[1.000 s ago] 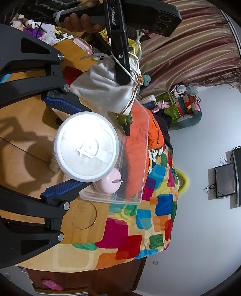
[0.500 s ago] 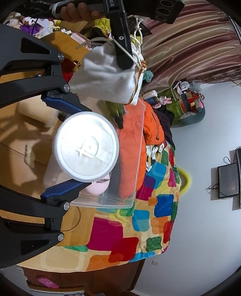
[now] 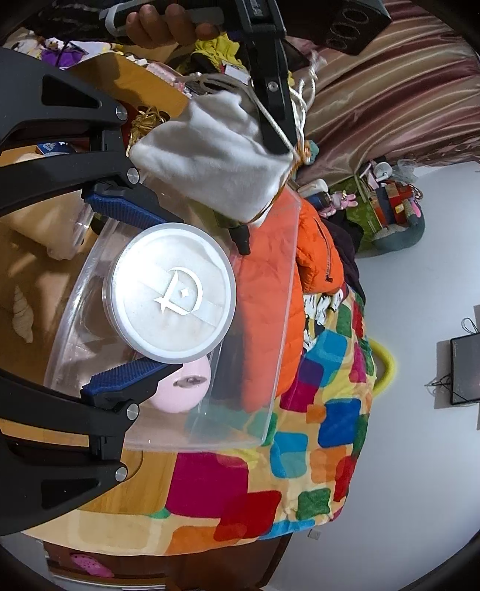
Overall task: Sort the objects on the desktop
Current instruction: 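Lower the white bag into the bin with the left gripper while the right releases the white jar into it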
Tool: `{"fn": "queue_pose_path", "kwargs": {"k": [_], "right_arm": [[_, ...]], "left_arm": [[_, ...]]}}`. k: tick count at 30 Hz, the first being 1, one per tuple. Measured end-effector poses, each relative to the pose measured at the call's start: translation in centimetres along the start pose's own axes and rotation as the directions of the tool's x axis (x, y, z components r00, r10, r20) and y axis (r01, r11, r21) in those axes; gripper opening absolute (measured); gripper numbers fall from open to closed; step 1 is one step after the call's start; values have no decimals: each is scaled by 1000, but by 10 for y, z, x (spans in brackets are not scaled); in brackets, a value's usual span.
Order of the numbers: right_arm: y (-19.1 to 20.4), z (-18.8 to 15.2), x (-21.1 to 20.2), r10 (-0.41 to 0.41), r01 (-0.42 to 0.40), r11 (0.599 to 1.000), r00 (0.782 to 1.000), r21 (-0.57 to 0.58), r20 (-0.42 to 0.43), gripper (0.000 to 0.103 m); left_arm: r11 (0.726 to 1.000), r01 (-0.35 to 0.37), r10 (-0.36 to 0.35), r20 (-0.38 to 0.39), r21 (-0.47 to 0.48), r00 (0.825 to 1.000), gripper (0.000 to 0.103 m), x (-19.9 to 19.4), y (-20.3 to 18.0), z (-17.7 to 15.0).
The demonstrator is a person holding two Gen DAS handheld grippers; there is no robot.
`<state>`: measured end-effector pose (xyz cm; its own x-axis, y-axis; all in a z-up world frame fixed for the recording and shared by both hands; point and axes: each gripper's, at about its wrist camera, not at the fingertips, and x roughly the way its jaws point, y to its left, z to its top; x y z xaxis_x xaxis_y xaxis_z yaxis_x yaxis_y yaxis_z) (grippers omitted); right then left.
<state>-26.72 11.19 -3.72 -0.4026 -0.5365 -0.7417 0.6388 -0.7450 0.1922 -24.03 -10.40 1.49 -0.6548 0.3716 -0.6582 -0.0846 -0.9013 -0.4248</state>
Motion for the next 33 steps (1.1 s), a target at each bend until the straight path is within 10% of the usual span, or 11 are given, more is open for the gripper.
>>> {"fn": "queue_pose_path", "kwargs": {"k": [33], "right_arm": [[9,2,20,-50,48,998,998,-34,-41,63]], "left_arm": [[958,-237,237,17,159,971,53,21,4,-20]]}}
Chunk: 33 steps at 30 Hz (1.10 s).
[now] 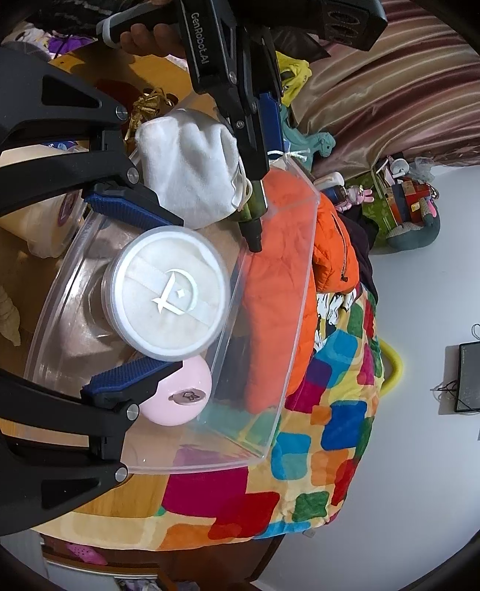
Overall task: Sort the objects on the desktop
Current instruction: 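Lower the white bag into the bin with the left gripper while the right releases the white jar into it, then grasp the red velvet pouch by its gold ribbon with the left gripper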
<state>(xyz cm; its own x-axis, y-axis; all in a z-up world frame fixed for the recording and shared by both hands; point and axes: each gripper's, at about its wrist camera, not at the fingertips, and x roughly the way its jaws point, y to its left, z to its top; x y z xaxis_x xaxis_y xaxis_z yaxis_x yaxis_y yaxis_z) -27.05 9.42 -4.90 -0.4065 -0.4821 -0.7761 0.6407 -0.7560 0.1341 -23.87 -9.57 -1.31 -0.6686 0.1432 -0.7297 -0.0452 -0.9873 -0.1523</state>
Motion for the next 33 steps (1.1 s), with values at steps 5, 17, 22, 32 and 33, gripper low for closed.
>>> {"fn": "queue_pose_path", "kwargs": {"k": [5,17,22,32,33], "right_arm": [[4,-1,-9,-10,10,1000,1000,-25,19,63],[16,-9,-48,-32,36,998,996,-47,78,63],[29,-21,-66,-32,40,997,994,-73,105,63],[52,-47,-71,13,-5,997,994,-81,105,63],[56,-49,-69,27,-19,997,995,-79,98,63]], "left_arm": [[1000,-15,15,10,9,1000,58,-5,-2,0],[998,45,-47,54,35,997,84,-41,-15,0],[999,38,-41,88,36,995,89,-64,-14,-8],[998,-9,4,95,55,996,91,-91,6,-49],[998,-13,8,87,56,996,91,-89,8,-55]]}}
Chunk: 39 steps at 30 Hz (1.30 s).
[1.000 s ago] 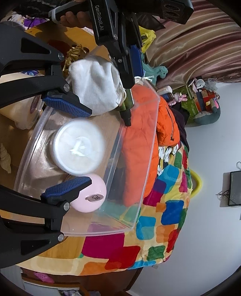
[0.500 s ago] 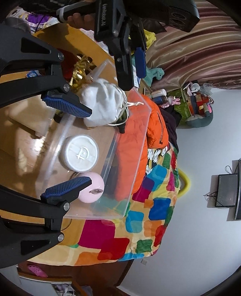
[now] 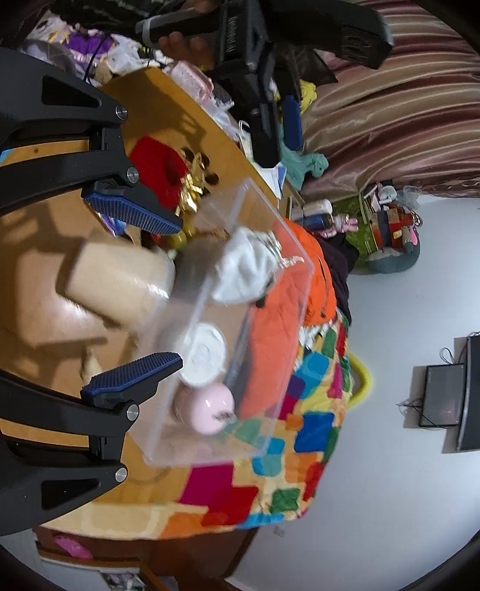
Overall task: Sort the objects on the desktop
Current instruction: 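Grasp the red velvet pouch by its gold ribbon with the left gripper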
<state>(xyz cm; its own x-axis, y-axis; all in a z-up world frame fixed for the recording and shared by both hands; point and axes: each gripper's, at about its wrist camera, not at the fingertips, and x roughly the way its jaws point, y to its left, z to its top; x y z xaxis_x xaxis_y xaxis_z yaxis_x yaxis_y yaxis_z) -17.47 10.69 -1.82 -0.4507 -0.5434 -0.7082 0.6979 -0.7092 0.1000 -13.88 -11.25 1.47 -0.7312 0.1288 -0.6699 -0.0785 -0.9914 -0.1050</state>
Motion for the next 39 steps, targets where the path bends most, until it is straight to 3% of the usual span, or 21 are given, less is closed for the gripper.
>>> {"fn": "queue_pose_path", "kwargs": {"k": [4,5,9,14,20,25,27,28,31,34,37,39], "right_arm": [[18,-10,13,40,-40,999,999,-14,-35,58],[25,-12,12,11,-12,999,1000,-37,-10,57],[45,-16,13,25,-27,996,999,-90,-21,45],[61,-21,21,33,-38,989,999,-141,-37,44],[54,-19,44,111,-119,990,987,-71,-116,35],[53,-18,48,62,-74,992,991,-98,-122,34],[51,-20,48,39,-52,994,991,-100,-125,35],[49,-21,48,31,-43,995,991,-92,-130,35],[38,-21,48,20,-28,998,991,-61,-130,37],[32,-22,46,1,-7,999,992,-51,-123,37],[32,-21,48,-30,23,998,993,-62,-116,37],[36,-19,52,-53,43,995,992,-85,-114,37]], "left_arm": [[1000,-1,1,-47,-6,999,91,10,10,-23],[1000,1,-1,-65,-12,998,91,14,13,-29],[999,16,-21,-129,-33,991,91,32,23,-45],[999,33,-36,-154,-17,987,91,46,20,-55],[998,56,-50,-197,23,979,91,62,9,-63],[997,51,-37,-190,66,981,91,62,-3,-63],[995,57,-40,-201,77,979,82,65,-8,-64],[994,67,-49,-211,82,976,69,67,-11,-64],[992,86,-65,-213,95,975,49,66,-19,-65],[994,77,-60,-202,78,978,41,64,-18,-64],[995,95,-92,-174,11,980,27,59,-6,-61],[993,114,-117,-156,-27,981,24,56,1,-60]]}}
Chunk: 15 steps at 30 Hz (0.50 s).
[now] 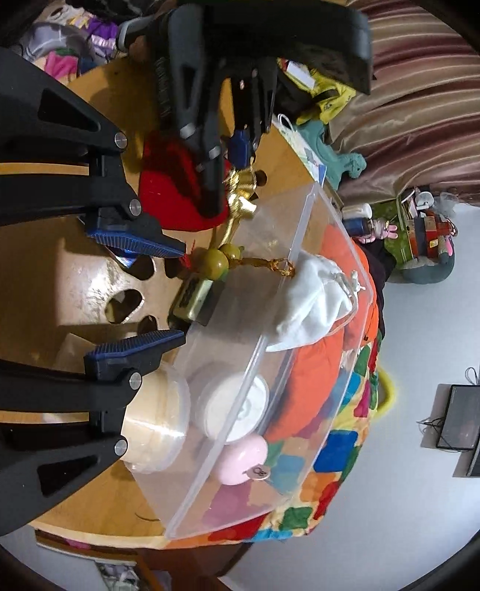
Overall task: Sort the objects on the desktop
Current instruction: 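Grasp the red velvet pouch by its gold ribbon with the left gripper, then open the left gripper, releasing the red pouch onto the table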
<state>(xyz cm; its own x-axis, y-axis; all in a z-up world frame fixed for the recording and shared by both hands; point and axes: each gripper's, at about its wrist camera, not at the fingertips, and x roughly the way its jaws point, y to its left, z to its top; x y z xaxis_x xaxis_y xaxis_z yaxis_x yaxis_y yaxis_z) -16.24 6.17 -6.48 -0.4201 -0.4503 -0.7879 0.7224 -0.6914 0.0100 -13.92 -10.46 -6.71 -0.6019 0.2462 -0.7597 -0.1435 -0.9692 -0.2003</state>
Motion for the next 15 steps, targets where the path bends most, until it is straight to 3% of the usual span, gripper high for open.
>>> {"fn": "queue_pose_path", "kwargs": {"k": [3,11,15], "right_arm": [[5,4,4,-25,25,999,1000,-29,-6,37],[20,9,14,-84,82,995,996,-64,-25,38],[26,12,17,-107,105,993,994,-57,-28,38]], "left_arm": [[1000,18,-18,18,-17,1000,23,-4,2,0],[997,12,-13,16,71,1000,23,-3,-15,-4],[998,6,-7,27,65,1000,25,-5,-13,-4]]}}
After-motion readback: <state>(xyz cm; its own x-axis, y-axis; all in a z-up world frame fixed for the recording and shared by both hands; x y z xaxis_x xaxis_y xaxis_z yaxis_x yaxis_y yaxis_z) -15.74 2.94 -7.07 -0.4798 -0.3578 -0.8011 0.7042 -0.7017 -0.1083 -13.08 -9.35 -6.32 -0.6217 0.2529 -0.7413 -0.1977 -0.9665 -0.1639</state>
